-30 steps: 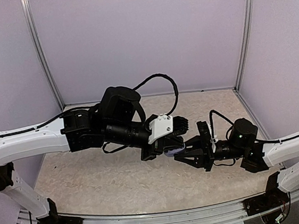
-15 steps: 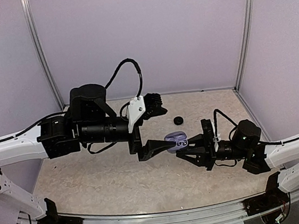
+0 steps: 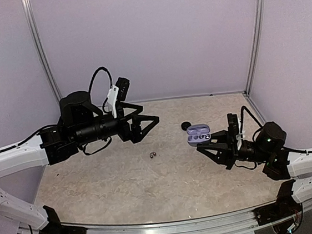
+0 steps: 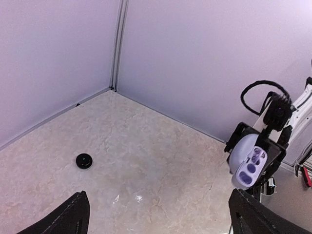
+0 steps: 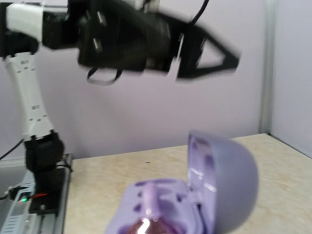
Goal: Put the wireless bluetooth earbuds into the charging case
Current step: Adjust the left earbud at the center of the board.
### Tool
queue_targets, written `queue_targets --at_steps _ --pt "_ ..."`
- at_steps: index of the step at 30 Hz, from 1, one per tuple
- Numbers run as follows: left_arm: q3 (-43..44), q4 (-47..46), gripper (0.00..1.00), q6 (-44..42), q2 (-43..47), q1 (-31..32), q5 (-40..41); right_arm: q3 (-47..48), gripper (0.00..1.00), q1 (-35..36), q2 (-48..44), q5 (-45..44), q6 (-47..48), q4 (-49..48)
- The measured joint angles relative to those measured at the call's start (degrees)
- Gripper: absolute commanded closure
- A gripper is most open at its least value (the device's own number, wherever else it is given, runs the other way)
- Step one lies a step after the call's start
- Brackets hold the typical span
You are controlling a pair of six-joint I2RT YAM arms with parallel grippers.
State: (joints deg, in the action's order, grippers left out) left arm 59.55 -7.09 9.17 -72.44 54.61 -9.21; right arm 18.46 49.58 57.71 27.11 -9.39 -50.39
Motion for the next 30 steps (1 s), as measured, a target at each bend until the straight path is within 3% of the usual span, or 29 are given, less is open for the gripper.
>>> queue_targets --at_steps 5,12,19,23,30 --pt "-5.2 0.2 0.21 4.9 -3.0 -6.2 0.6 -1.6 1.0 -2.9 -4.3 -0.4 -0.6 3.1" --pt "-9.7 -0.1 0.37 9.1 -11.9 -13.3 1.8 -2.4 1.0 -4.4 -5.9 -0.6 -1.1 5.4" --pt "-9.4 -0.1 0.34 3.6 -21.3 -13.8 1.7 -2.5 1.0 -5.0 -5.8 -0.4 -1.6 6.7" --pt "-8.5 1.5 0.42 -2.0 -24.3 -14.4 1.1 -2.5 1.0 -5.1 -5.9 -0.3 -1.8 7.3" --pt "-2.6 4.1 0.46 -9.4 -30.5 -16.3 5.6 -2.5 1.0 -5.3 -5.9 -0.3 -1.9 7.3"
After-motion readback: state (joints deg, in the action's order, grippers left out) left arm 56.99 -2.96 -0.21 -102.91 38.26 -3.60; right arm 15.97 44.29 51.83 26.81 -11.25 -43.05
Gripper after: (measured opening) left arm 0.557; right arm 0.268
